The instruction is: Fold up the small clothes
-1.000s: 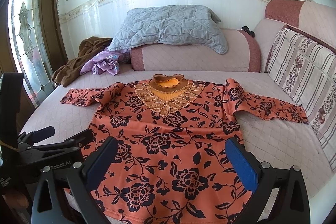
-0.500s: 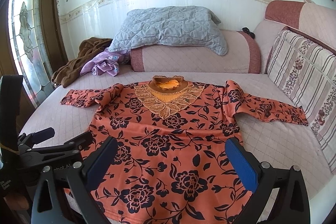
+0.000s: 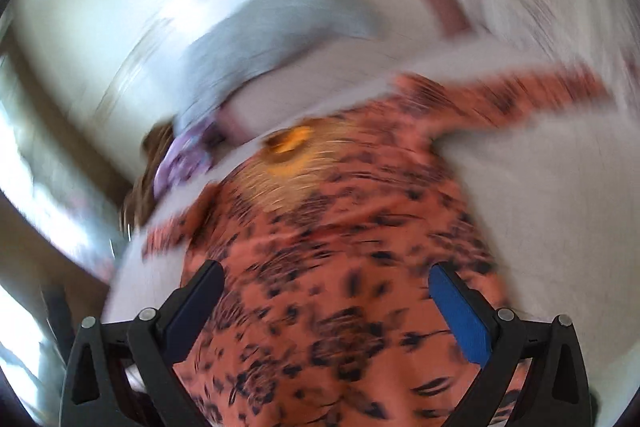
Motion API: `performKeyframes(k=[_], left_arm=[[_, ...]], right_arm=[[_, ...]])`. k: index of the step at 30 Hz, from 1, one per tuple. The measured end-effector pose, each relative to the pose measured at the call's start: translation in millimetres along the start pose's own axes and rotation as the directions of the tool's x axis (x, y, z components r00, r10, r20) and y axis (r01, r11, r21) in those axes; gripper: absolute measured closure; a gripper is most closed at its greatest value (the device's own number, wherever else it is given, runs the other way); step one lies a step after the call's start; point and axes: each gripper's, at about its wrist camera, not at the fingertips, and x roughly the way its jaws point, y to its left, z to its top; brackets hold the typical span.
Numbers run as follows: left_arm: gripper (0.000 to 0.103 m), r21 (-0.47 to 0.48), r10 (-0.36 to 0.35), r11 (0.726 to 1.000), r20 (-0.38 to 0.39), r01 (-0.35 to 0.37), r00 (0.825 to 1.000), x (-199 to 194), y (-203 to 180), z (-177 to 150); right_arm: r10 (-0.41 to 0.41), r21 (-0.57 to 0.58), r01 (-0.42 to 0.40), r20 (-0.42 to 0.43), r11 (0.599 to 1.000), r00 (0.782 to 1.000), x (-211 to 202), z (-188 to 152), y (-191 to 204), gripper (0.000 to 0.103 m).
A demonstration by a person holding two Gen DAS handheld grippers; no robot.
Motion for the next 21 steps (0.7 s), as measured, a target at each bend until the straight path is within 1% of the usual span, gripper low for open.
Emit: performKeyframes(k=[1,2,3,4,5,6,7,8,9,11,13,14,15,17,19,20,21], left_arm=[[0.000,0.001,0.011,1.000,-0.017,-0.011,1.000,5.4,0.7,-1.5],[0.000,0.003,0.023,1.000,-0.034,-0.023,0.999,12.5,2.0,-3.5],[0.000,0.012,0.040,0.999,-0.043,-0.040,0.998,16.9,3.2,-4.9],[0.000,0.015,0.048,0.999,-0.056,-0.048,0.997,22.0,3.5,-6.5],[0.000,0.014,0.051,0.999,-0.074,-0.050,0.996,25.9,2.6,-7.9],[0.000,0.014,0.051,0.999,-0.100,-0.050,0.994,27.8,1.6,-9.3],[0.000,0.016,0.054,0.998,-0.118,-0.053,0.992,29.4,0.9,-9.9],[0.000,0.021,0.058,0.998,-0.123,-0.056,0.991,32.2,-0.4,-9.5],[0.000,0.014,0.044,0.999,-0.133,-0.043,0.990,34.6,-3.2,-8.6],[0.000,0.019,0.042,0.999,-0.133,-0.040,0.990,38.3,-4.9,-6.3],[0.000,0.031,0.050,0.998,-0.131,-0.046,0.990,42.1,-5.5,-4.4],[0.000,0.032,0.053,0.998,-0.131,-0.049,0.990,43.6,-5.2,-4.2],[0.000,0.029,0.056,0.998,-0.131,-0.052,0.990,45.7,-3.9,-3.6],[0.000,0.017,0.051,0.999,-0.139,-0.050,0.989,49.5,-2.4,-3.1],[0.000,0.007,0.047,0.999,-0.149,-0.046,0.988,54.1,-0.2,-2.7],[0.000,0.006,0.048,0.999,-0.151,-0.048,0.987,55.4,0.9,-3.0],[0.000,0.001,0.047,0.999,-0.154,-0.047,0.987,56.8,2.6,-3.5]], right_arm=[[0.016,0.121,-0.018,0.011,0.993,1.000,2.4,14.0,-38.8,0.000],[0.020,0.207,-0.026,0.029,0.978,0.999,4.1,26.0,-68.3,0.001],[-0.001,0.251,-0.009,0.039,0.968,0.999,5.0,35.7,-88.9,0.001],[-0.016,0.328,-0.003,0.056,0.945,0.998,6.4,49.6,-117.7,0.003],[-0.031,0.410,-0.005,0.081,0.912,0.996,6.8,66.7,-150.1,0.008],[-0.049,0.478,-0.009,0.110,0.878,0.993,6.4,84.4,-179.2,0.010],[-0.066,0.504,-0.008,0.129,0.864,0.989,7.5,95.9,-195.2,0.011],[-0.087,0.549,-0.010,0.150,0.835,0.985,7.9,114.3,-218.3,0.012],[-0.104,0.574,-0.009,0.164,0.819,0.981,9.5,127.1,-233.2,0.012],[-0.152,0.623,0.014,0.169,0.782,0.974,17.4,158.6,-263.8,0.013],[-0.188,0.654,0.036,0.163,0.756,0.969,30.5,174.6,-285.5,0.023],[-0.196,0.678,0.044,0.150,0.734,0.969,38.9,187.0,-298.6,0.031],[-0.208,0.682,0.058,0.140,0.729,0.968,43.8,183.6,-305.2,0.039],[-0.239,0.691,0.082,0.134,0.718,0.962,53.5,197.5,-316.1,0.040],[-0.271,0.674,0.124,0.117,0.728,0.956,61.6,211.6,-317.0,0.040],[-0.290,0.665,0.152,0.102,0.731,0.952,65.4,218.9,-317.2,0.044],[-0.311,0.651,0.184,0.084,0.736,0.947,68.4,224.5,-315.2,0.069]])
